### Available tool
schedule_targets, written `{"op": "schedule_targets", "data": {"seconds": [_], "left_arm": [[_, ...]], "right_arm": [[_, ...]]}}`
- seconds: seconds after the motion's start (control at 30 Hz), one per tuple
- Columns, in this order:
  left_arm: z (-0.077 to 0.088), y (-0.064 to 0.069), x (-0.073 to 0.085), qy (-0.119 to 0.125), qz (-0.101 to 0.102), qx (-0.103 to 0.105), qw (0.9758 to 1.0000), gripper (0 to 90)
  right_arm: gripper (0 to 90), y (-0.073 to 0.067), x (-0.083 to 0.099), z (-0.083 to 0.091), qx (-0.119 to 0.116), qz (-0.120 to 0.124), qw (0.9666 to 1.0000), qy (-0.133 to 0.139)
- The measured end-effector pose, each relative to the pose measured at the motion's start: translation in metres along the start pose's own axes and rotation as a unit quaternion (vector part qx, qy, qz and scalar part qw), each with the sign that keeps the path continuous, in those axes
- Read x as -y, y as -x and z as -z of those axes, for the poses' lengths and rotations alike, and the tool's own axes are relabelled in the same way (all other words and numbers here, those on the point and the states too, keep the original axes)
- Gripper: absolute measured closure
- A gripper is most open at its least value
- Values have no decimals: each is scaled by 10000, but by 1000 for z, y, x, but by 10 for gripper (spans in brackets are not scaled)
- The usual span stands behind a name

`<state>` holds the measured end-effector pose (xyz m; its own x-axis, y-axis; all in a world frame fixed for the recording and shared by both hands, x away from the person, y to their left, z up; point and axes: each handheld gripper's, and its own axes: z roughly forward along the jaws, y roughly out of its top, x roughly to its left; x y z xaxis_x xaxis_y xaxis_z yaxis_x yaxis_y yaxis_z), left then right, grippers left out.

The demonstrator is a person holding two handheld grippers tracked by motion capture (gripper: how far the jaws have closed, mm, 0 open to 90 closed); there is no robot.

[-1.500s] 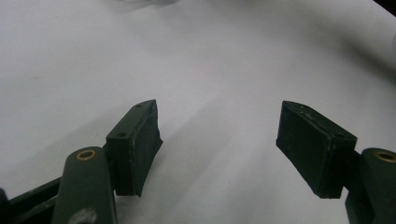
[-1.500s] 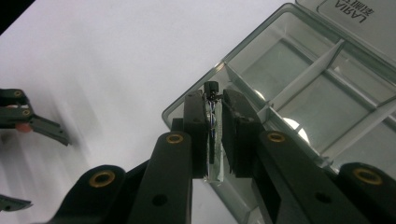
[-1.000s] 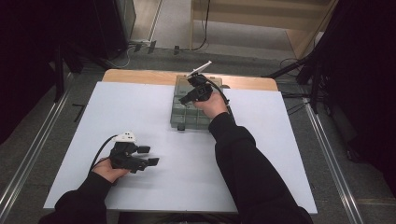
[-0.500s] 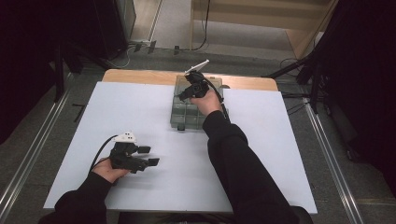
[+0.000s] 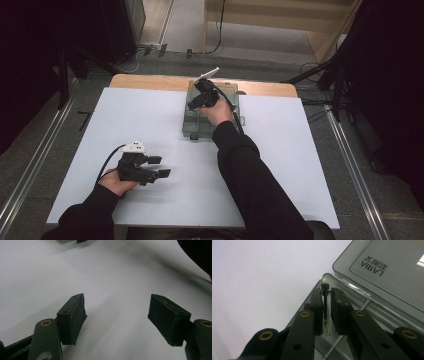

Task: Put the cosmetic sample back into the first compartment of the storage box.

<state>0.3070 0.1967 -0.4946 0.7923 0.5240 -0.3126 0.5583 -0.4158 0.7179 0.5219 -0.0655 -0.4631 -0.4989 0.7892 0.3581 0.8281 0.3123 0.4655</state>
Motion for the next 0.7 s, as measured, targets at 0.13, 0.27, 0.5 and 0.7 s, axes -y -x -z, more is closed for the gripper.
{"op": "schedule_targets", "data": {"seconds": [0.13,0.27,0.5,0.7], "left_arm": [[0,0,0,41,-5,0,10000,296],[0,0,0,35,5,-18,10000,296],[0,-1,0,26,15,-48,10000,295],[0,-2,0,-22,13,-90,10000,296]], "right_arm": [[691,-1,1,1,50,73,9999,100],[636,-6,4,13,57,327,9990,289],[438,-8,14,35,-229,621,9965,502],[399,-11,26,46,-277,991,9935,487]]}}
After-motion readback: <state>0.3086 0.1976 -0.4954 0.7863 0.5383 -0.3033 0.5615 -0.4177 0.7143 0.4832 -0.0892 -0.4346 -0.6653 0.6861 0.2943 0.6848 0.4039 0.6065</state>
